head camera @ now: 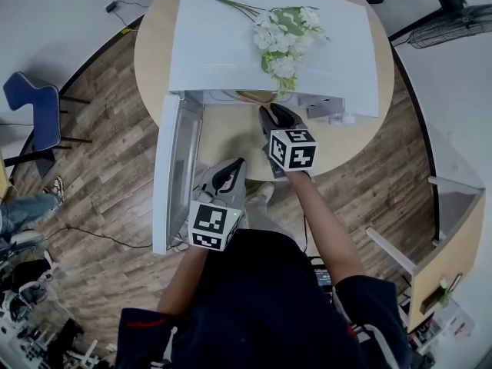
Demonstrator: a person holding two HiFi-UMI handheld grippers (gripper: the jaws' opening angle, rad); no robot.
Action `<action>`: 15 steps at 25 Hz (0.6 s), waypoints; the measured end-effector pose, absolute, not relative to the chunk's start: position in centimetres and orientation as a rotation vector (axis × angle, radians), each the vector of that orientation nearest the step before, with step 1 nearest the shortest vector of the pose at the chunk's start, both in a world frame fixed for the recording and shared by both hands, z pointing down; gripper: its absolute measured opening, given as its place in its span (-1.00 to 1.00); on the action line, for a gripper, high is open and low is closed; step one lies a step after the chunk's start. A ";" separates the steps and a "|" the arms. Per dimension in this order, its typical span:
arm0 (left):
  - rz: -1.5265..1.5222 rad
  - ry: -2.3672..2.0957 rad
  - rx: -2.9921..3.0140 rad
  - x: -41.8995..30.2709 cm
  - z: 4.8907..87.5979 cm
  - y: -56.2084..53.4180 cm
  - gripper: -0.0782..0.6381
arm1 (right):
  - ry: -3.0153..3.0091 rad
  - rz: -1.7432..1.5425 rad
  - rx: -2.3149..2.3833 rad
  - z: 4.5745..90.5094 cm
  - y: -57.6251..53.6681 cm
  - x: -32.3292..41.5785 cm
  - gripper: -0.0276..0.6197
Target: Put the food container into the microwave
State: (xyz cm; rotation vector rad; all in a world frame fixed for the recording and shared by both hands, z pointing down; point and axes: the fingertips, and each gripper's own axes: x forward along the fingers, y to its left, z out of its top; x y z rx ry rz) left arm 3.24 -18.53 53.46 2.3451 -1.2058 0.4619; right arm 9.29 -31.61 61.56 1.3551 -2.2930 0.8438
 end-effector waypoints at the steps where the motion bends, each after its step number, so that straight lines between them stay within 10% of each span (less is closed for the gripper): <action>1: 0.461 -1.207 2.345 3.2 53.4 -18.6 -0.74 | -2.294 0.845 1.352 61.6 -31.8 9.3 -0.57; 15: 0.489 -1.221 2.345 2.6 53.4 -19.4 -0.74 | -2.291 0.793 1.329 62.1 -33.8 8.7 -0.59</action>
